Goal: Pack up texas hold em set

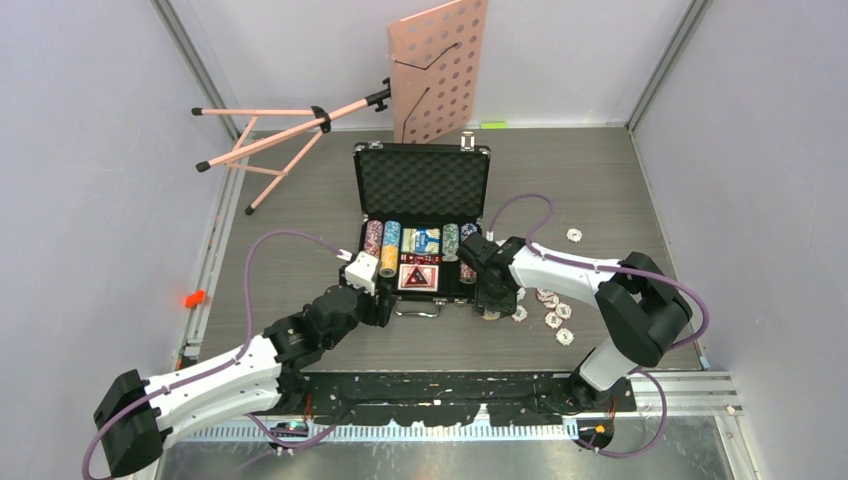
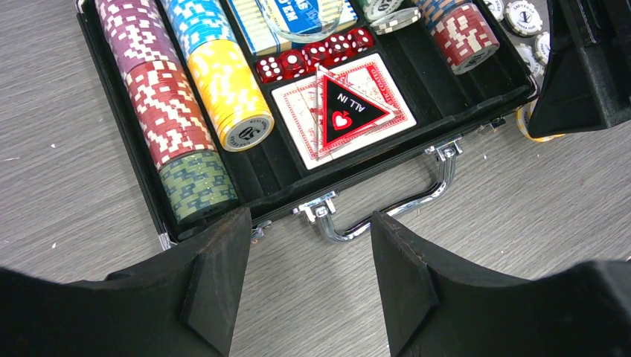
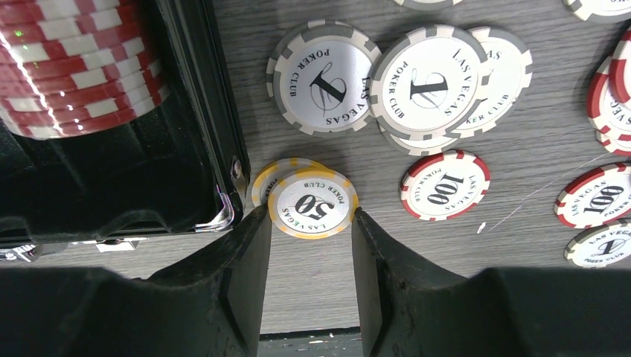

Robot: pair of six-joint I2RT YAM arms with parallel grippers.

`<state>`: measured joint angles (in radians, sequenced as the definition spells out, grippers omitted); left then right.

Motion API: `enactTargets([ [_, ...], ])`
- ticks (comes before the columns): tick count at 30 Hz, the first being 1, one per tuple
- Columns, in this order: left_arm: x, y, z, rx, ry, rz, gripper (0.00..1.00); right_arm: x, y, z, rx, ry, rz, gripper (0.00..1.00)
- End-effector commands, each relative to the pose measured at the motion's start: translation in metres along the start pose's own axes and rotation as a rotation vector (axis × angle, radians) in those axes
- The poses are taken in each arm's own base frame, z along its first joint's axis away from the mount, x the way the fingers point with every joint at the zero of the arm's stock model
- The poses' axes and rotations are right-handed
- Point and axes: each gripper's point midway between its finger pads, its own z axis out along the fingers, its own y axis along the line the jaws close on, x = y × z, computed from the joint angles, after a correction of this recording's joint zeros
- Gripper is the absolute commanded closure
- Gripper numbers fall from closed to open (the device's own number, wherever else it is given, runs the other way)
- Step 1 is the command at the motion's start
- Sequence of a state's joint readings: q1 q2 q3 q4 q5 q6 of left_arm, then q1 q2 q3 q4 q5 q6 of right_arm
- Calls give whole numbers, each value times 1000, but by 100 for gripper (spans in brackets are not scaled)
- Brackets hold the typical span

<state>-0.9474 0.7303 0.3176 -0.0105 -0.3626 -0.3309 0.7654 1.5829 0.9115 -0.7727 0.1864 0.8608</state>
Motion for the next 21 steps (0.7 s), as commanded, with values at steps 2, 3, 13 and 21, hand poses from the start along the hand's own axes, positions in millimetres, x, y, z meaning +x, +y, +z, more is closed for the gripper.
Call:
enactTargets([
  [2,-15,-6,1,22,-53,-7,37,-20,18,-9,-92,-85,-2,54],
  [3,-15,-6,1,22,-53,-7,37,-21,18,-10,-97,-89,-3,53],
  [13,-15,-7,2,26,-53,-7,37,-24,13,-15,-111,-132,-15,39],
  [21,-14,-6,2,25,-50,-5,37,-20,8,0,-72,-118,-37,39],
])
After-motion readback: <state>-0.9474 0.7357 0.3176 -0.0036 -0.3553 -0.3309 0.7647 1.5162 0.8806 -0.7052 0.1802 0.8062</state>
